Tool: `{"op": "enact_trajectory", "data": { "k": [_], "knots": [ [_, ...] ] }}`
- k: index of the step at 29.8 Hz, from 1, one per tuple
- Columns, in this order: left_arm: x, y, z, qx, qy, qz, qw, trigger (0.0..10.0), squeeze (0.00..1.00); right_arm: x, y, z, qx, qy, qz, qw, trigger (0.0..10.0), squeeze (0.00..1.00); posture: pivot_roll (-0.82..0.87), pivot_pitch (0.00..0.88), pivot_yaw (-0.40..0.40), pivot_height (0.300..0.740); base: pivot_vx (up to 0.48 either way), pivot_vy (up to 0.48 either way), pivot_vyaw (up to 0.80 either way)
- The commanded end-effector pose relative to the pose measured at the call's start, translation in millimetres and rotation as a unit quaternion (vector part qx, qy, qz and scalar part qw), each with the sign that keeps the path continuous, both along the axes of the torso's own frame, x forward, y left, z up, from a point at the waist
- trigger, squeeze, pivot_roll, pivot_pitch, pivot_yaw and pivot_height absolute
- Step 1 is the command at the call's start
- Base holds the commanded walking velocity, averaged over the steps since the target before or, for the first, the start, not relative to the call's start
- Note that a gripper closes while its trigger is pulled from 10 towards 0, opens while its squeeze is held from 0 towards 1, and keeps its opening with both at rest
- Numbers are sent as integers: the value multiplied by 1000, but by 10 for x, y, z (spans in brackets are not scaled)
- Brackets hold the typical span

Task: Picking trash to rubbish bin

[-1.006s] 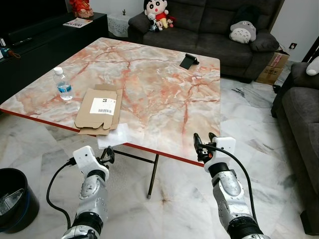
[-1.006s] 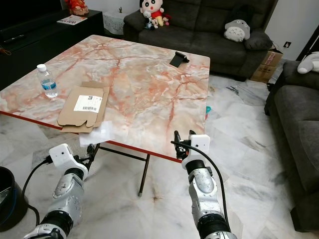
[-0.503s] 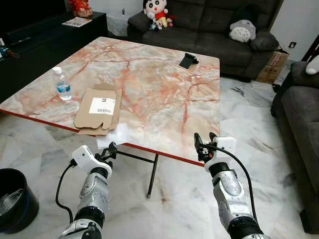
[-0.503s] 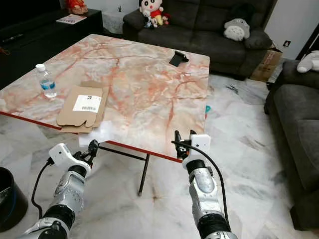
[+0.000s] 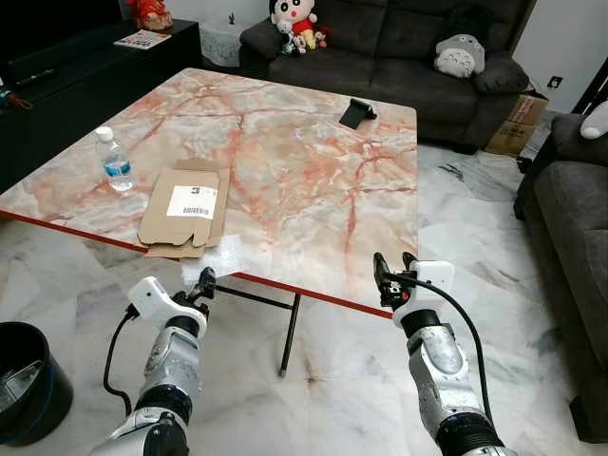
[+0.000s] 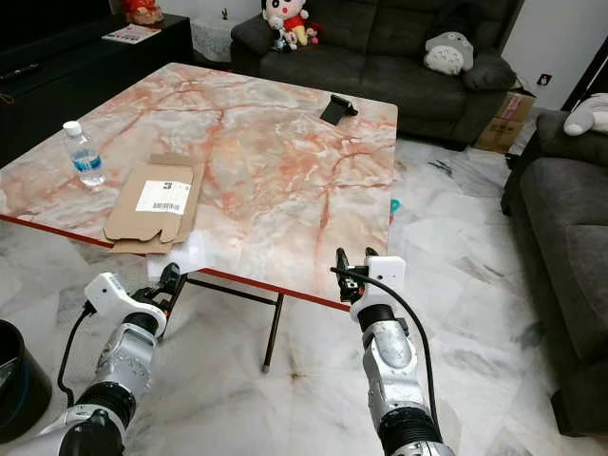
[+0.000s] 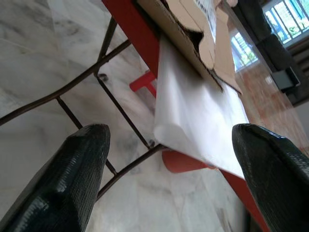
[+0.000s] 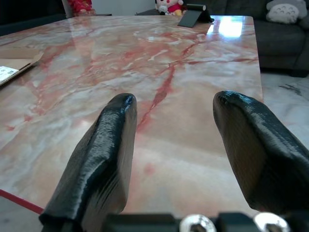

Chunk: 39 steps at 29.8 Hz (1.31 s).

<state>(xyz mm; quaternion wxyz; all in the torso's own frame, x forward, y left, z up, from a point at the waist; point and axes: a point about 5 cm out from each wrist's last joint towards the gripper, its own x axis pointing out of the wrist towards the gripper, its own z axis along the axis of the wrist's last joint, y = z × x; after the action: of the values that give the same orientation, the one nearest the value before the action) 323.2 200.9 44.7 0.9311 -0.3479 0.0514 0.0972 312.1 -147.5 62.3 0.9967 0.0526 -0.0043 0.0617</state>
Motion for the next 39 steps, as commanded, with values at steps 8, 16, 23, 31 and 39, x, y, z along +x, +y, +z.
{"op": "enact_trajectory", "data": {
  "k": [8, 16, 23, 31, 39],
  "knots": [
    [36, 73, 45, -18, -8, 15, 1000, 10000, 0, 16, -50, 49, -2, -9, -6, 1000, 10000, 0, 86, 0, -118, 740, 0, 0, 0],
    [86, 26, 99, -22, -21, 5, 1000, 0, 0, 20, -55, 52, -1, -10, -5, 1000, 10000, 0, 73, 0, -125, 740, 0, 0, 0],
    [95, -30, 99, -26, -25, -6, 999, 2471, 0, 22, -57, 54, -1, -10, -6, 1000, 10000, 0, 73, 0, -125, 740, 0, 0, 0],
    [112, -52, 114, -27, -27, -11, 999, 10000, 0, 27, -68, 61, -1, -11, -8, 1000, 10000, 0, 71, 0, -128, 740, 0, 0, 0],
    [135, -28, 151, -26, -32, -9, 999, 0, 0, 26, -70, 62, 0, -11, -8, 1000, 10000, 0, 71, 0, -128, 740, 0, 0, 0]
  ]
}}
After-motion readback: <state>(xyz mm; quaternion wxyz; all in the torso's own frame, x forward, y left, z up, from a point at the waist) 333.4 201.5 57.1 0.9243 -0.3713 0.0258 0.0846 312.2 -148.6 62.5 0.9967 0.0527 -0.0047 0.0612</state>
